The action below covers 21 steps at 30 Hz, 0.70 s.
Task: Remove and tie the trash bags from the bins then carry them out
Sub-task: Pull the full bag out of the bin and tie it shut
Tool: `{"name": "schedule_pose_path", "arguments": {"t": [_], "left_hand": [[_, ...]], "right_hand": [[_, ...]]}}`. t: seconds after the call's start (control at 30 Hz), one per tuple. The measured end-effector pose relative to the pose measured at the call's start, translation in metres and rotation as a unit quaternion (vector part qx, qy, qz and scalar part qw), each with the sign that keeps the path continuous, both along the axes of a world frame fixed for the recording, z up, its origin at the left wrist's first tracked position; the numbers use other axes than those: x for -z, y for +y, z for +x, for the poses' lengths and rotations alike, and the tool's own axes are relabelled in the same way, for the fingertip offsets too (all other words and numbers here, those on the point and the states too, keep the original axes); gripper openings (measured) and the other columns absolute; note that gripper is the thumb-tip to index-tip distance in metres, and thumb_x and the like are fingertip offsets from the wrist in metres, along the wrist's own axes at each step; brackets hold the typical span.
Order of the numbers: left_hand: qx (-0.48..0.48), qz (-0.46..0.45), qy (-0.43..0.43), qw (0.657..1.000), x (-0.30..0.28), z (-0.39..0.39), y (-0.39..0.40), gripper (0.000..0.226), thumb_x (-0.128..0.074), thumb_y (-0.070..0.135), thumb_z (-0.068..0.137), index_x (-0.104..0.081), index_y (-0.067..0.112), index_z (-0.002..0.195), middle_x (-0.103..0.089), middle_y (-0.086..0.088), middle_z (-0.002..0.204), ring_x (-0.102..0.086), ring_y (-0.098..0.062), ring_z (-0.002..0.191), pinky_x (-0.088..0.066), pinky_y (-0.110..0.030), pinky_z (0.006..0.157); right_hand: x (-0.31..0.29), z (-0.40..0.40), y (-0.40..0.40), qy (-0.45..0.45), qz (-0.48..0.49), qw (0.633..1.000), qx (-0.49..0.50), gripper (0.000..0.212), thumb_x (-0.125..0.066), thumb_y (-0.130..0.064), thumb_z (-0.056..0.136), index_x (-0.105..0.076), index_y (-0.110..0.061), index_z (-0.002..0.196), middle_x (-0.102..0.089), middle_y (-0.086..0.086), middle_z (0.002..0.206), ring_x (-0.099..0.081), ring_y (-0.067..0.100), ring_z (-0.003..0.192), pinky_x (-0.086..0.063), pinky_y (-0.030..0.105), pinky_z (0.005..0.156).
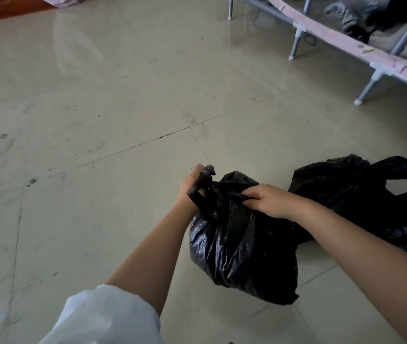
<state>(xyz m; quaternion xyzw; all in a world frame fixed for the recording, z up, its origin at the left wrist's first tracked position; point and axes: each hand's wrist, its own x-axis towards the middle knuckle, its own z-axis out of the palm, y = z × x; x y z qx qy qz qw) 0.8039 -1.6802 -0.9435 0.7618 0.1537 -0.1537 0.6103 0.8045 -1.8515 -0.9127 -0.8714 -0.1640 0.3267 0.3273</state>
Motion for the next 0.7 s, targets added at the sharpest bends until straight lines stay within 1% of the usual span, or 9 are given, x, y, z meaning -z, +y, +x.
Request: {"name": "schedule_pose_path", "arguments": {"t": [0.07,0.13,0.17,0.27,0.37,0.5,0.57,0.63,0.7], "left_hand": [[0.033,-0.013,0.036,0.999,0.001,-0.005,-0.002,0.042,-0.037,-0.011,0.092,-0.034,0.014,0.059,-0.037,-0.001,0.057,-0.042,0.000,0.044,-0.032,-0.004,0.037],[0.042,-0.067,0.065,0.995,0.004,-0.003,0.002,0.038,-0.036,-0.015,0.088,-0.040,0.013,0.063,-0.046,0.001,0.045,-0.041,-0.003,0.036,-0.027,-0.008,0.032],[0.032,-0.104,0.089,0.990,0.006,-0.003,0.005,0.037,-0.036,-0.015,0.088,-0.044,0.013,0.065,-0.049,0.003,0.044,-0.043,-0.004,0.034,-0.030,-0.011,0.033],[-0.043,-0.229,0.138,0.963,0.008,-0.008,0.008,0.038,-0.032,-0.013,0.090,-0.048,0.012,0.067,-0.056,-0.003,0.062,-0.058,-0.010,0.046,-0.048,-0.016,0.044],[-0.099,-0.324,0.129,0.932,0.006,-0.016,-0.001,0.039,-0.027,-0.013,0.091,-0.045,0.011,0.065,-0.061,-0.003,0.055,-0.061,-0.017,0.058,-0.051,-0.024,0.058],[-0.108,-0.373,0.097,0.916,0.003,-0.019,-0.013,0.043,-0.023,-0.013,0.093,-0.041,0.012,0.063,-0.058,-0.004,0.070,-0.058,-0.016,0.067,-0.049,-0.024,0.064],[-0.096,-0.389,0.090,0.912,0.007,-0.020,-0.016,0.047,-0.022,-0.014,0.092,-0.041,0.012,0.059,-0.064,0.002,0.065,-0.060,-0.011,0.065,-0.050,-0.021,0.064],[-0.080,-0.351,0.100,0.927,0.010,-0.021,-0.017,0.043,-0.025,-0.014,0.092,-0.039,0.012,0.062,-0.067,0.009,0.057,-0.061,-0.008,0.066,-0.051,-0.018,0.061],[-0.073,-0.307,0.107,0.943,0.014,-0.022,-0.018,0.039,-0.029,-0.013,0.092,-0.040,0.013,0.066,-0.066,0.011,0.049,-0.058,-0.009,0.066,-0.051,-0.014,0.057]], "right_hand": [[0.002,-0.002,-0.001,-0.017,-0.023,1.000,-0.014,0.022,-0.043,-0.004,0.093,-0.059,0.009,0.099,-0.054,0.010,0.088,-0.048,0.015,0.086,-0.033,0.025,0.075],[0.005,-0.003,-0.002,-0.030,-0.038,0.999,-0.025,0.023,-0.042,-0.005,0.093,-0.060,0.006,0.102,-0.058,0.014,0.093,-0.051,0.017,0.090,-0.035,0.026,0.076],[0.006,-0.002,-0.002,-0.034,-0.043,0.998,-0.027,0.023,-0.042,-0.006,0.093,-0.060,0.005,0.103,-0.061,0.016,0.098,-0.051,0.018,0.092,-0.035,0.027,0.076],[0.009,-0.003,-0.003,-0.040,-0.051,0.997,-0.031,0.024,-0.041,-0.005,0.093,-0.058,0.009,0.102,-0.061,0.018,0.100,-0.048,0.015,0.090,-0.029,0.024,0.069],[0.012,-0.002,-0.001,-0.045,-0.054,0.997,-0.032,0.024,-0.040,-0.005,0.094,-0.057,0.009,0.101,-0.061,0.021,0.106,-0.050,0.019,0.091,-0.028,0.023,0.068],[0.014,-0.002,-0.003,-0.042,-0.070,0.996,-0.032,0.018,-0.040,-0.006,0.094,-0.056,-0.001,0.087,-0.054,0.009,0.089,-0.046,0.014,0.087,-0.029,0.025,0.062],[0.016,-0.003,-0.006,-0.034,-0.083,0.995,-0.037,0.019,-0.040,-0.005,0.093,-0.058,-0.001,0.087,-0.054,0.008,0.089,-0.047,0.015,0.087,-0.031,0.023,0.068],[0.019,-0.003,-0.009,-0.026,-0.112,0.992,-0.055,0.022,-0.041,-0.007,0.092,-0.057,-0.005,0.077,-0.056,0.012,0.090,-0.048,0.016,0.086,-0.031,0.023,0.071],[0.017,-0.002,-0.011,-0.017,-0.155,0.984,-0.088,0.027,-0.044,-0.014,0.092,-0.046,-0.015,0.065,-0.053,0.010,0.086,-0.048,0.016,0.083,-0.032,0.025,0.067]]}}
